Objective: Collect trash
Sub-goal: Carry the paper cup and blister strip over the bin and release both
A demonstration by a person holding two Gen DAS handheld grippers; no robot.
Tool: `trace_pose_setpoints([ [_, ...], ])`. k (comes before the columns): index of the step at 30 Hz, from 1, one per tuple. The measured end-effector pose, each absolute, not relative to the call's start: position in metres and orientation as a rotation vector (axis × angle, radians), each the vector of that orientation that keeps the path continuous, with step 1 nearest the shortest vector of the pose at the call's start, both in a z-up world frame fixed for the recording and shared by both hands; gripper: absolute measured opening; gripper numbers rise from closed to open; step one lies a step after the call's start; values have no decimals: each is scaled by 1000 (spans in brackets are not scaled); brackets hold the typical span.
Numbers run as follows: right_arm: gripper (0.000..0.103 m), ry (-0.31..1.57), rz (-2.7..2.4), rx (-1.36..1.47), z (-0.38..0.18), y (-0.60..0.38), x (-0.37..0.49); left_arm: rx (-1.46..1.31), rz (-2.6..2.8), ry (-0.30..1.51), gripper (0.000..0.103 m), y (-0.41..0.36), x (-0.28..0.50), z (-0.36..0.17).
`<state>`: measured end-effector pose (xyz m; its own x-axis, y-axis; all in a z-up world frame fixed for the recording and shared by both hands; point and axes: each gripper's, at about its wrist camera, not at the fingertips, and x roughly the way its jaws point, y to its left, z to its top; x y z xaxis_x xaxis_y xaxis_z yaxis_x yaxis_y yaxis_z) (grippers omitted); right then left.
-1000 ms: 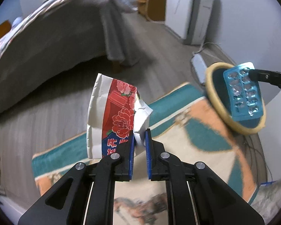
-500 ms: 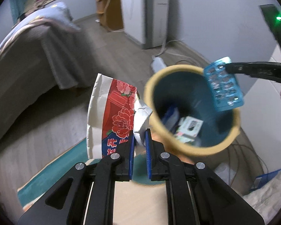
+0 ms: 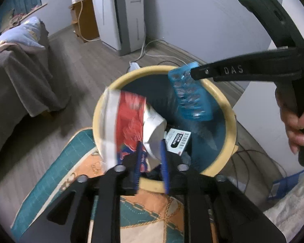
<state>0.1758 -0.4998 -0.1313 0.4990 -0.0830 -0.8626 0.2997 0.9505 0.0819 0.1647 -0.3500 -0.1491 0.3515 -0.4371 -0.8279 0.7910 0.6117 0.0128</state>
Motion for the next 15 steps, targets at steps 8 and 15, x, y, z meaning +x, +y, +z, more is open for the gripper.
trace_pose_setpoints([
  [8, 10, 1034, -272, 251, -135, -513, 174, 459, -812, 896, 60, -344, 166, -149],
  [15, 27, 996, -251, 296, -94, -508, 144, 421, -776, 843, 88, -328, 150, -113],
])
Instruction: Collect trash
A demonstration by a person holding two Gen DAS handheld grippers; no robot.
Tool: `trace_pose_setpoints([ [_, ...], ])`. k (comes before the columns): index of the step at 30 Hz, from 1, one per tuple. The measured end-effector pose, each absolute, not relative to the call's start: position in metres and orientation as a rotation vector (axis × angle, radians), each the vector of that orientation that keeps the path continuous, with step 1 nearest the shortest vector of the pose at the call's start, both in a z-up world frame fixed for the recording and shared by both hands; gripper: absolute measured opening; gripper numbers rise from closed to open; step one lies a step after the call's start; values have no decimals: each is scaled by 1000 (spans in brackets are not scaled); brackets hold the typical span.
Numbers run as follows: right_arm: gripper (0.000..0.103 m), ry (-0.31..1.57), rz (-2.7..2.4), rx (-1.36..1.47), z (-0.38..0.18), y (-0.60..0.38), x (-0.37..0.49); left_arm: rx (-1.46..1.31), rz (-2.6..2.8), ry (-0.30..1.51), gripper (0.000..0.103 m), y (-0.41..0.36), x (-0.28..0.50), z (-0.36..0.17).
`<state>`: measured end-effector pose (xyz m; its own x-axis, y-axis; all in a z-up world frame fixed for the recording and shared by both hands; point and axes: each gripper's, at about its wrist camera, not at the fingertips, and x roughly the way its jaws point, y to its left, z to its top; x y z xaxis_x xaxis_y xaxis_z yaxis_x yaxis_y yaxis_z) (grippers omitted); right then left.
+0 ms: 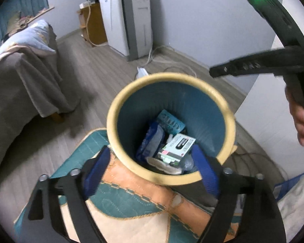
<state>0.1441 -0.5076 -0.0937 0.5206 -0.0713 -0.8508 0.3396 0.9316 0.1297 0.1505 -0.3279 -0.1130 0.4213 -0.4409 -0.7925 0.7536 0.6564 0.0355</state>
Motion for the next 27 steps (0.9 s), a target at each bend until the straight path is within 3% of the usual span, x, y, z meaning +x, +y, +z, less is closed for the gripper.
trace_pose_setpoints([
  [2, 53, 959, -236, 328, -78, -505, 125, 389, -759, 823, 95, -322, 146, -97],
  [6, 68, 956, -236, 261, -64, -489, 94, 299, -719, 804, 98, -306, 132, -65],
  [8, 87, 946, -235, 234, -58, -483, 81, 289, -697, 798, 98, -298, 124, -56],
  [10, 96, 926, -246, 191, -52, -476, 67, 322, -645, 776, 98, -291, 110, -49],
  [27, 97, 845, -271, 102, -39, -442, 21, 343, -493, 755, 98, -261, 79, -40],
])
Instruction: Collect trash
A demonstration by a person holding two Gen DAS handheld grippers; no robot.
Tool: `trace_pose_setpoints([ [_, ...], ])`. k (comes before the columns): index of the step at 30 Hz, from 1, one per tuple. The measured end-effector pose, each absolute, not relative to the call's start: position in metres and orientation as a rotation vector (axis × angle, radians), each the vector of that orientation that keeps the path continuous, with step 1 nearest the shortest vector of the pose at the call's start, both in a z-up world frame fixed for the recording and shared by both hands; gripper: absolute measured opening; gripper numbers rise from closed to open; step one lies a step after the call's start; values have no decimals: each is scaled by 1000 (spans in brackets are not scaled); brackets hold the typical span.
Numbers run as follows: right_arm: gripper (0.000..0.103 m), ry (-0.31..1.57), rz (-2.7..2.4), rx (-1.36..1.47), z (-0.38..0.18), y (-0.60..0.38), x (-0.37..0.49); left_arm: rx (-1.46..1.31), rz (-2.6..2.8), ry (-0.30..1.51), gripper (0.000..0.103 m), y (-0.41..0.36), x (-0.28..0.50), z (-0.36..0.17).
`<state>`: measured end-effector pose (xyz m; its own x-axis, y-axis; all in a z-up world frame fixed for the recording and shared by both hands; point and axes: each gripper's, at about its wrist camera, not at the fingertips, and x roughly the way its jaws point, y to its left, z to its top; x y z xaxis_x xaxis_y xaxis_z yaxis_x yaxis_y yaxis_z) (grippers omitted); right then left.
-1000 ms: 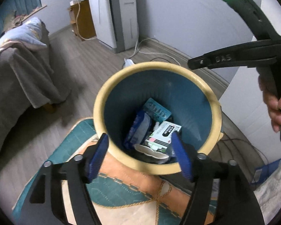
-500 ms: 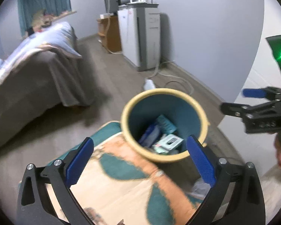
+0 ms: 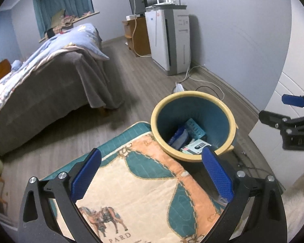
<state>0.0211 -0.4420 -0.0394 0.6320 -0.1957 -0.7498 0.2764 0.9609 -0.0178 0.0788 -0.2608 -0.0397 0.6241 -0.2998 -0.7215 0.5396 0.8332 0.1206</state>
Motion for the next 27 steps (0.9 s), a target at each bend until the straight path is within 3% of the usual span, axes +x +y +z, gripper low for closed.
trace_pose_setpoints([
  [27, 97, 861, -313, 50, -44, -434, 23, 301, -514, 763, 98, -257, 79, -33],
])
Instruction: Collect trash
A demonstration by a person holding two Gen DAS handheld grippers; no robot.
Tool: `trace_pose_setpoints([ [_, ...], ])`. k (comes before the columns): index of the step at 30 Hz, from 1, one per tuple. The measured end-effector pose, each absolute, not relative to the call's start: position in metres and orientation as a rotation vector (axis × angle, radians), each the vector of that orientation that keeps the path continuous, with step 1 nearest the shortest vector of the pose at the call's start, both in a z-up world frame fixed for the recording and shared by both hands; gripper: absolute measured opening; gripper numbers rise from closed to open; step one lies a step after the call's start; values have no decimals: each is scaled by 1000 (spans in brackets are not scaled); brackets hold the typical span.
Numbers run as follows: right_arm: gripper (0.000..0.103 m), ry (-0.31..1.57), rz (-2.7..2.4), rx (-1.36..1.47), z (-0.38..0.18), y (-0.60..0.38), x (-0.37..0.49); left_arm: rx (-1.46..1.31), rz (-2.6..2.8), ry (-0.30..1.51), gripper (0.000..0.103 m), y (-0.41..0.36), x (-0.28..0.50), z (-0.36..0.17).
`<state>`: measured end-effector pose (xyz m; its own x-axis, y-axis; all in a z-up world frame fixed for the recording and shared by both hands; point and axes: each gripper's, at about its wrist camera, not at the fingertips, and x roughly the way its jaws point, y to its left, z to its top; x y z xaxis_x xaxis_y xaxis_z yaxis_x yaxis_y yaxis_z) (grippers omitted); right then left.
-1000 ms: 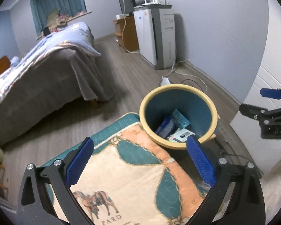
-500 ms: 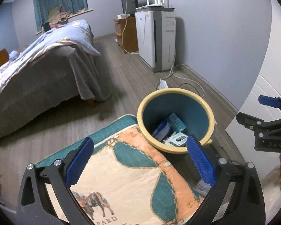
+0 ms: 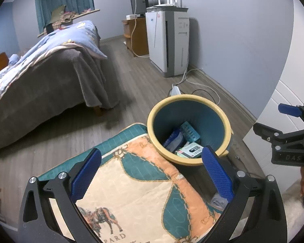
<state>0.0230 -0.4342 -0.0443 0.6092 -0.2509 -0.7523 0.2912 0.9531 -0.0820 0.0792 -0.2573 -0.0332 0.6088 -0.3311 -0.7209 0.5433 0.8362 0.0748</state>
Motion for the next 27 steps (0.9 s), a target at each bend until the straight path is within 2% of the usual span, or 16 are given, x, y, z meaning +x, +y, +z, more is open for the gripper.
trace_pose_setpoints([
  [27, 97, 865, -318, 54, -47, -436, 22, 303, -516, 772, 98, -258, 81, -36],
])
